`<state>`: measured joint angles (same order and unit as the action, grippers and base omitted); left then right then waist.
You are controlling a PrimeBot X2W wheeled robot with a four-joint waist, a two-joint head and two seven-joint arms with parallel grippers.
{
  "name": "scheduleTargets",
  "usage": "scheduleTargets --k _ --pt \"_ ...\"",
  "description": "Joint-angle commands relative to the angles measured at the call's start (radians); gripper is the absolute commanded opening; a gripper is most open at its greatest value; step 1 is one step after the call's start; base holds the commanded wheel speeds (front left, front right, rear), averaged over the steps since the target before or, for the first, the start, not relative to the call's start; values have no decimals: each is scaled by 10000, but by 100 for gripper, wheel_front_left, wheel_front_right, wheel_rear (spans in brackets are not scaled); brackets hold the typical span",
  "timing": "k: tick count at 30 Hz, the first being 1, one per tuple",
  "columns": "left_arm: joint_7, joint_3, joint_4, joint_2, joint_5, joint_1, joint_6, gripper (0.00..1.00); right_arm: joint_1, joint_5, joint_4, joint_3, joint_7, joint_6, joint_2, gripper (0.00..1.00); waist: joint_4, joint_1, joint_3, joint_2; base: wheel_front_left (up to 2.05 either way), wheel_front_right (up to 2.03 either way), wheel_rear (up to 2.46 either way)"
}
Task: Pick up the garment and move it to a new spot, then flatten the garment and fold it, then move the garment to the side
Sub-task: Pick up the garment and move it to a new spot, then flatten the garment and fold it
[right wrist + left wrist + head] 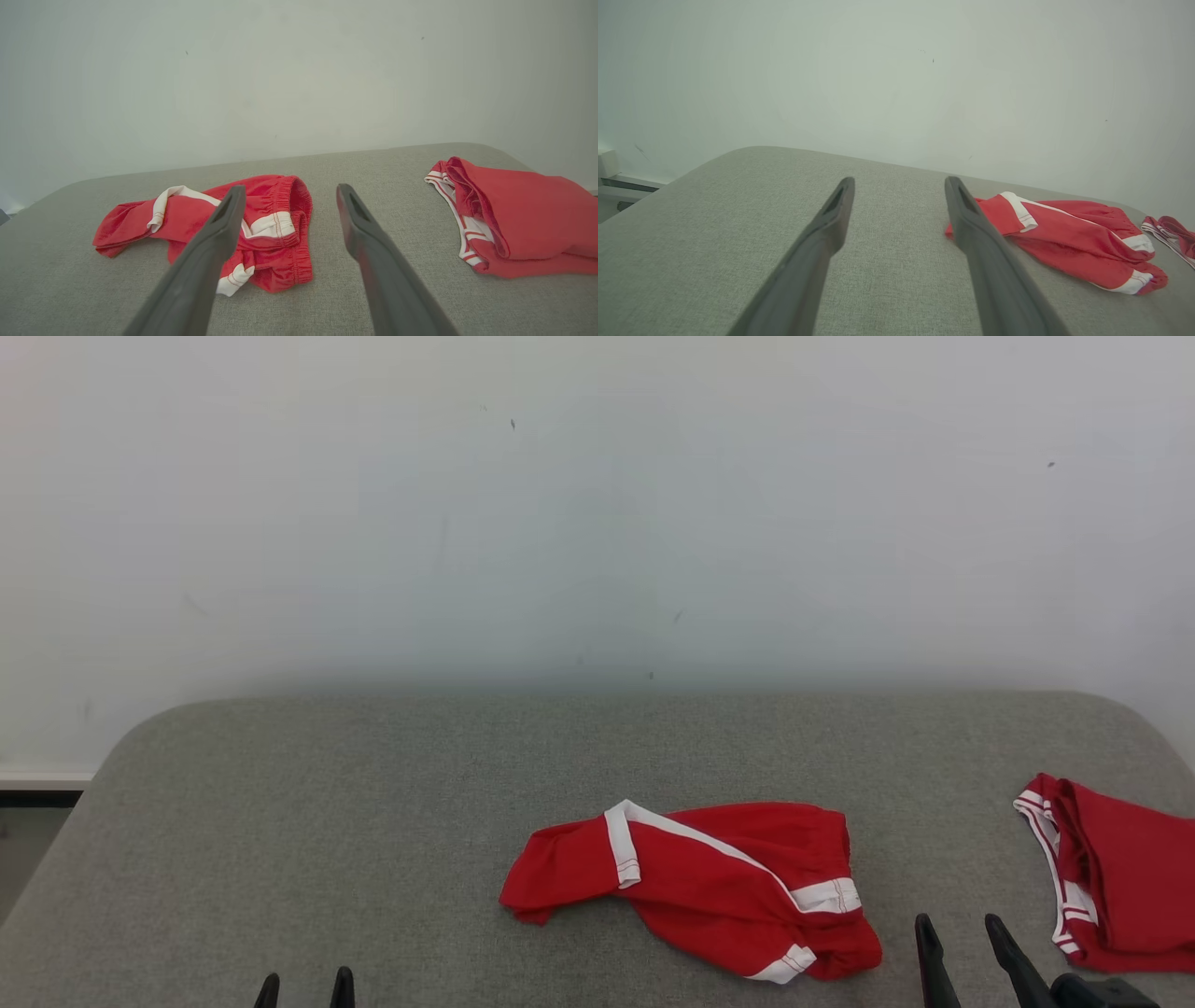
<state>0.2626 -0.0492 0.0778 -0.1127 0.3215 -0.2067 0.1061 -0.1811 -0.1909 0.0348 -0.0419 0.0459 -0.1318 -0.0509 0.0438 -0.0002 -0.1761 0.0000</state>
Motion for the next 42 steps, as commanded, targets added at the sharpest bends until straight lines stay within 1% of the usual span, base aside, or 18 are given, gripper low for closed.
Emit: scheduleTargets --k 1,6,11,16,19,23,28,34,37,42 --pt "29 78 29 73 -78 -139 81 100 -84 -47 11 -16 62 20 6 100 2 2 -9 0 0 0 0" --pt "29 200 141 167 -85 -82 189 100 -37 -73 -51 85 16 20 6 100 -62 2 -9 0 0 0 0" --pt "29 219 220 114 -51 -20 233 100 38 -45 -68 172 16 20 7 100 -133 2 -15 0 0 0 0" --pt "29 30 267 7 124 33 238 100 27 -30 -67 258 -18 20 7 100 -215 2 10 0 0 0 0" --pt "29 -166 317 85 299 121 243 100 94 2 -94 310 -51 20 6 100 -361 2 40 0 0 0 0" --pt "31 -1017 650 2 285 604 247 100 238 76 -166 462 -125 20 6 100 -852 2 158 0 0 0 0" --pt "21 -2189 1730 -56 207 1572 249 100 362 154 -282 653 -264 20 5 100 -1717 2 385 0 0 0 0" --pt "-615 -3620 3470 22 41 3247 238 100 494 347 -475 578 -403 20 5 100 -2918 2 751 0 0 0 0" --pt "-855 -4002 4207 -34 240 4098 235 100 559 362 -553 615 -433 20 5 100 -3508 2 956 0 0 0 0" --pt "-1306 -4801 5251 -133 25 5370 235 100 596 320 -617 669 -463 20 5 100 -4308 2 1280 0 0 0 0"
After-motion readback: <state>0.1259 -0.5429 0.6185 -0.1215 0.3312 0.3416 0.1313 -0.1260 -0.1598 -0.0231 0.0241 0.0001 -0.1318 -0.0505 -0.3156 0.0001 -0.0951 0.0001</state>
